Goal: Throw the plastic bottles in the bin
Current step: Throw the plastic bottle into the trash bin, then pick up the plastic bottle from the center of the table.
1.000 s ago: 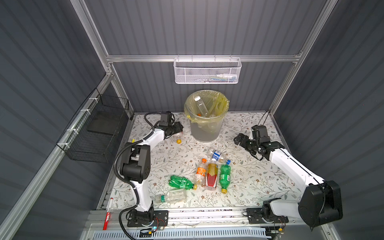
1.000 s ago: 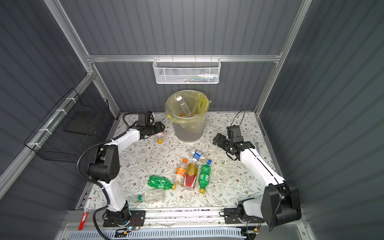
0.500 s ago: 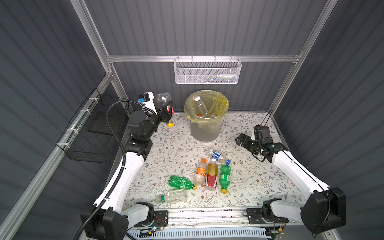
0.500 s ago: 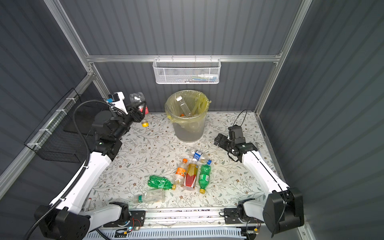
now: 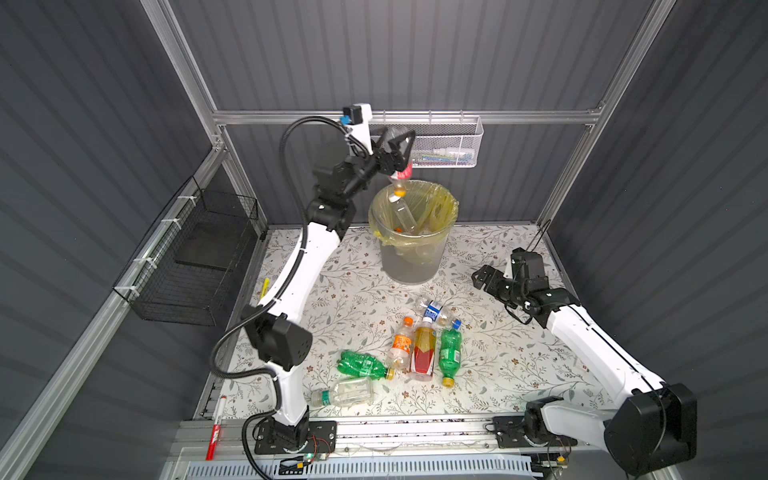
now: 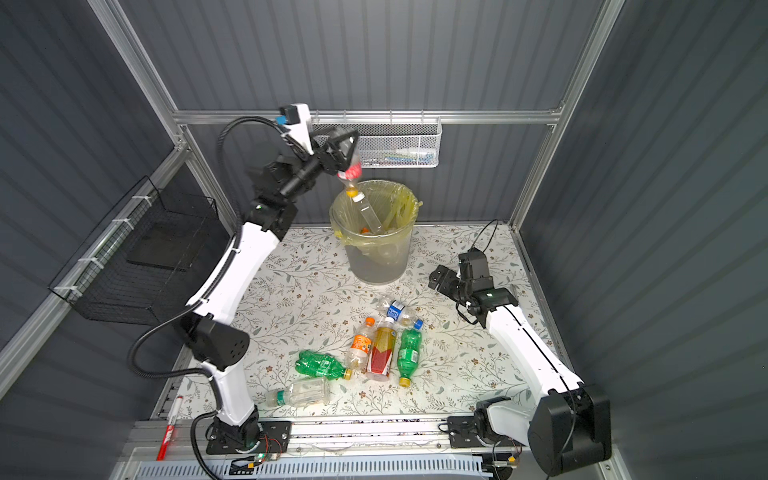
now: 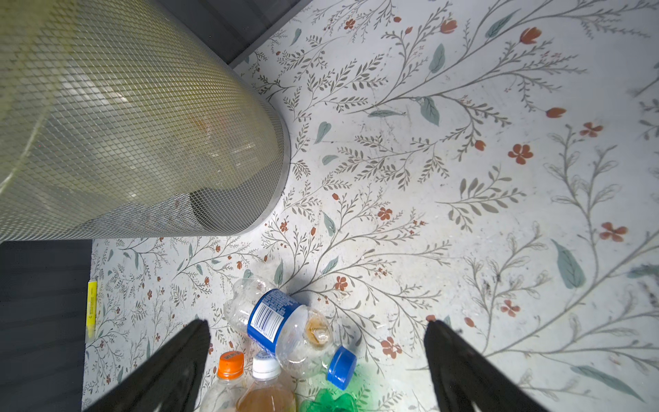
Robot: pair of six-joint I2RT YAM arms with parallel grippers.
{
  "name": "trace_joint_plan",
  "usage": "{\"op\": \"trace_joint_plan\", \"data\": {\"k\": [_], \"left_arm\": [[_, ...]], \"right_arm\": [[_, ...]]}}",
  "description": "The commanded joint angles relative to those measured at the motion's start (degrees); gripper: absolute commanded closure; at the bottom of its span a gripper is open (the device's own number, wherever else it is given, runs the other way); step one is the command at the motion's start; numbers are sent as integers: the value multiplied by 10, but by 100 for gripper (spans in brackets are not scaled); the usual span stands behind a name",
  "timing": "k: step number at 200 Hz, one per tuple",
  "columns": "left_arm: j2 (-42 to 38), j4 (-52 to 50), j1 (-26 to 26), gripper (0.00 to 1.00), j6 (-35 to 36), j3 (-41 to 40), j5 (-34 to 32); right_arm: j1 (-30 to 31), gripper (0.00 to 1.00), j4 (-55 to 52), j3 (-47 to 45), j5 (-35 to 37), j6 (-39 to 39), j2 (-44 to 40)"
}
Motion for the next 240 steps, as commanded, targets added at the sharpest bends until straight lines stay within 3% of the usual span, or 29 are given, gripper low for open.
{"op": "trace_joint_plan", "data": {"k": [1, 50, 74, 117, 154, 194, 240], "left_arm": [[-25, -91, 5, 0, 4, -11, -40], [-129, -124, 6, 0, 65, -88, -107], [-201, -131, 17, 0, 83, -188, -148], [-313, -163, 132, 0, 22, -416, -145], [-376, -186, 180, 0, 10, -583, -168], [-388, -188, 191, 0, -7, -649, -165], [-386, -165, 192, 0, -26, -674, -149]], "right_arm": [[-1, 3, -22, -3, 10, -8, -26], [-1, 3, -35, -9, 11, -16, -27], [4, 2, -62, 2, -1, -27, -9], [49, 1, -154, 9, 11, -48, 6], [132, 2, -196, -29, 16, -3, -13], [231, 2, -203, -62, 37, 64, 1], [270, 9, -135, -76, 36, 98, 62]]}}
